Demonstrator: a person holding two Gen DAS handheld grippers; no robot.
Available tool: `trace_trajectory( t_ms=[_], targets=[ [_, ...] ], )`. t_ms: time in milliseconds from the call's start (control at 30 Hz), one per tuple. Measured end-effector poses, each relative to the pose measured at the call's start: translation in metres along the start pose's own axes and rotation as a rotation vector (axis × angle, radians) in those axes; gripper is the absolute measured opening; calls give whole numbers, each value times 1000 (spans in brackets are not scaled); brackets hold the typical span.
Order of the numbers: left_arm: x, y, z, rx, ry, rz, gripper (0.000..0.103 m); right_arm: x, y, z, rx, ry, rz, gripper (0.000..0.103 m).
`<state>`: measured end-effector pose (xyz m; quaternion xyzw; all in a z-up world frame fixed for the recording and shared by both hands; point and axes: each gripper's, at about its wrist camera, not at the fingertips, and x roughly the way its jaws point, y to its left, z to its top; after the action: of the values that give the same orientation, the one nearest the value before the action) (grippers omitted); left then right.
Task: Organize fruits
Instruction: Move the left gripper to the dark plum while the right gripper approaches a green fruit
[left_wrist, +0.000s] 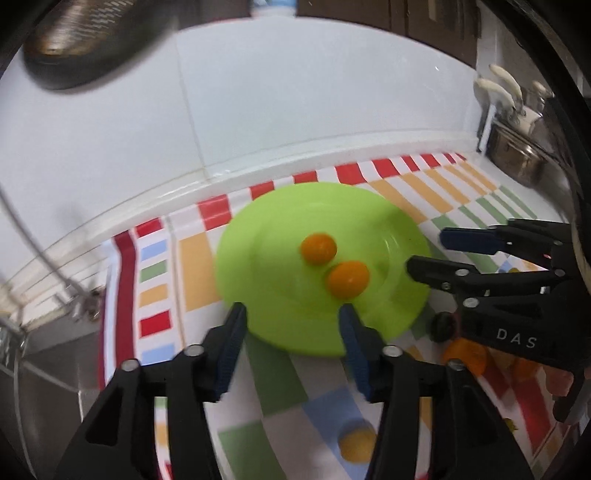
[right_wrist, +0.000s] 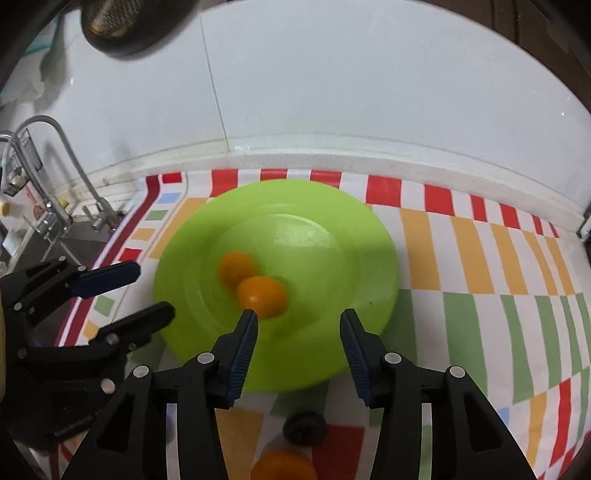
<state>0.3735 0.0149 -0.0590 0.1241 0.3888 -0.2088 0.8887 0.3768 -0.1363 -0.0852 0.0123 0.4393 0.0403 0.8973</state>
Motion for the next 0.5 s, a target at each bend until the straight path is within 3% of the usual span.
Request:
trace_trajectory(
  t_ms=[167,233,400,500],
  targets=[
    [-44,-19,-14,-38,-61,54,60,-45,7,-15,-56,-76,-5,47],
    [-61,-26,-20,-63,-86,60,68,-64,7,-22,-58,-102,13,47],
    [-99,-41,-36,-118,-140,94,68,-106,8,-39,-74,-167,39,48],
    [-120,-47,-46,-155,-166,101,72,-126,9,-48,-73,-210,49,58]
  ],
)
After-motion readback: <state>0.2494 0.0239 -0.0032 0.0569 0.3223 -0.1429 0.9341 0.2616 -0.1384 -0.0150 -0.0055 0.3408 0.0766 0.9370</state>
